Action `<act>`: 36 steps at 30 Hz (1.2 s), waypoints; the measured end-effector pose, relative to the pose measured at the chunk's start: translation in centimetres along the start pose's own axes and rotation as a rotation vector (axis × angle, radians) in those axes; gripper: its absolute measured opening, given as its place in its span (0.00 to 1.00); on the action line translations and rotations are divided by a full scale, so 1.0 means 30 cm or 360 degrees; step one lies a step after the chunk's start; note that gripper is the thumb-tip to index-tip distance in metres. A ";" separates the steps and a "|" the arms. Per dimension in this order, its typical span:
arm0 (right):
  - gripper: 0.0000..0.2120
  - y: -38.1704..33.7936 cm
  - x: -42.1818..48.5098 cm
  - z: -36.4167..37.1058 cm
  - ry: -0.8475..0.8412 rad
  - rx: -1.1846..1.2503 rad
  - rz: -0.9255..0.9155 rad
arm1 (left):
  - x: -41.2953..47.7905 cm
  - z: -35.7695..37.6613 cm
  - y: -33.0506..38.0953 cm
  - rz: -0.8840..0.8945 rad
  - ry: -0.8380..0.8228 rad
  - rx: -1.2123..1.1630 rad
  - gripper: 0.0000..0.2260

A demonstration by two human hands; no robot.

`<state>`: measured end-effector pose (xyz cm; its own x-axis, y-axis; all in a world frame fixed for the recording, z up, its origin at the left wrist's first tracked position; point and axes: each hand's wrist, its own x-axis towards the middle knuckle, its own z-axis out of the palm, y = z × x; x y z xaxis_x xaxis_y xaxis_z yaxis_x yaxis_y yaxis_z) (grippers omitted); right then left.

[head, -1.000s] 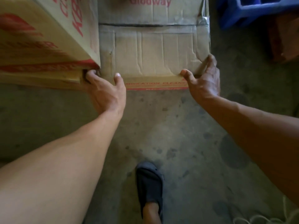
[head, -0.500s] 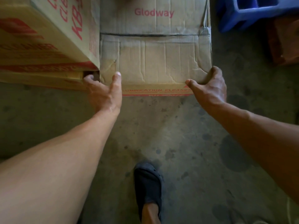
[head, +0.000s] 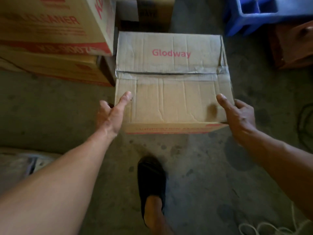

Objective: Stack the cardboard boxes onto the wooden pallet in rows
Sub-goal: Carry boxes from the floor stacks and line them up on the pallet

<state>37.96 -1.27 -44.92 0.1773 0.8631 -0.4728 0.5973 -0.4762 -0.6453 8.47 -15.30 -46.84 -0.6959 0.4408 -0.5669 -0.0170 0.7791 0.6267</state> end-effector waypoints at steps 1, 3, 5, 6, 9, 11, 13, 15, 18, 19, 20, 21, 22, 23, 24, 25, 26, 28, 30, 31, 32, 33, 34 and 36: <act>0.33 0.005 -0.035 -0.014 -0.0023 0.0061 -0.0003 | -0.032 -0.016 -0.014 -0.0006 -0.0039 -0.0045 0.35; 0.31 0.016 -0.112 -0.047 -0.0119 0.0180 -0.0047 | -0.099 -0.060 -0.041 0.0061 -0.0087 -0.0124 0.43; 0.30 0.024 -0.199 -0.086 -0.0217 0.0270 -0.0098 | -0.181 -0.122 -0.067 0.0134 -0.0152 -0.0182 0.50; 0.32 0.029 -0.240 -0.103 -0.0255 0.0291 -0.0114 | -0.229 -0.154 -0.086 0.0140 -0.0209 -0.0243 0.52; 0.38 0.025 -0.401 -0.104 -0.0423 0.0248 -0.0205 | -0.390 -0.279 -0.218 0.0081 -0.0320 -0.0490 0.49; 0.41 0.001 -0.509 -0.087 -0.0560 0.0245 -0.0246 | -0.483 -0.377 -0.317 0.0055 -0.0290 -0.0670 0.51; 0.43 -0.040 -0.615 -0.058 -0.0712 0.0214 -0.0279 | -0.551 -0.488 -0.395 0.0046 -0.0264 -0.0765 0.54; 0.46 -0.101 -0.717 -0.007 -0.0826 0.0172 -0.0309 | -0.596 -0.608 -0.448 0.0057 -0.0223 -0.0840 0.52; 0.53 -0.208 -0.867 0.100 -0.0947 0.0157 -0.0395 | -0.659 -0.800 -0.508 0.0141 -0.0046 -0.0942 0.50; 0.52 -0.247 -0.918 0.140 -0.0999 0.0180 -0.0443 | -0.677 -0.864 -0.525 0.0174 0.0032 -0.0974 0.47; 0.51 -0.288 -0.968 0.180 -0.1055 0.0190 -0.0495 | -0.693 -0.926 -0.545 0.0190 0.0106 -0.1028 0.46; 0.50 -0.328 -1.017 0.222 -0.1111 0.0186 -0.0547 | -0.707 -0.987 -0.564 0.0184 0.0177 -0.1088 0.47; 0.49 -0.367 -1.061 0.267 -0.1160 0.0174 -0.0594 | -0.722 -1.045 -0.584 0.0160 0.0251 -0.1137 0.50; 0.49 -0.405 -1.103 0.315 -0.1202 0.0166 -0.0634 | -0.737 -1.101 -0.606 0.0131 0.0321 -0.1166 0.50; 0.46 -0.441 -1.143 0.365 -0.1235 0.0162 -0.0665 | -0.751 -1.155 -0.629 0.0118 0.0381 -0.1186 0.48; 0.43 -0.477 -1.181 0.414 -0.1258 0.0169 -0.0677 | -0.767 -1.205 -0.649 0.0104 0.0427 -0.1202 0.44; 0.40 -0.510 -1.213 0.463 -0.1278 0.0175 -0.0677 | -0.780 -1.251 -0.669 0.0075 0.0459 -0.1222 0.43; 0.37 -0.567 -1.264 0.563 -0.1310 0.0118 -0.0740 | -0.795 -1.326 -0.707 -0.0003 0.0556 -0.1256 0.46; 0.36 -0.622 -1.301 0.664 -0.1343 0.0018 -0.0871 | -0.801 -1.385 -0.728 -0.0038 0.0655 -0.1299 0.47; 0.36 -0.653 -1.321 0.718 -0.1371 -0.0010 -0.0926 | -0.799 -1.412 -0.737 -0.0058 0.0706 -0.1327 0.46; 0.35 -0.685 -1.338 0.776 -0.1405 -0.0036 -0.0981 | -0.789 -1.435 -0.750 -0.0093 0.0771 -0.1357 0.46; 0.35 -0.717 -1.355 0.833 -0.1430 -0.0078 -0.1052 | -0.776 -1.456 -0.763 -0.0132 0.0850 -0.1380 0.47; 0.34 -0.747 -1.371 0.883 -0.1447 -0.0131 -0.1118 | -0.761 -1.475 -0.771 -0.0169 0.0922 -0.1386 0.49; 0.32 -0.801 -1.386 0.976 -0.1508 -0.0174 -0.1207 | -0.725 -1.513 -0.775 -0.0168 0.1039 -0.1410 0.51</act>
<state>-6.67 -30.65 -27.33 -0.8589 0.4302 -0.2779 0.3723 0.1517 -0.9156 -8.57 -63.23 -24.81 -0.9014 -0.1321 -0.4123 -0.4250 0.0886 0.9008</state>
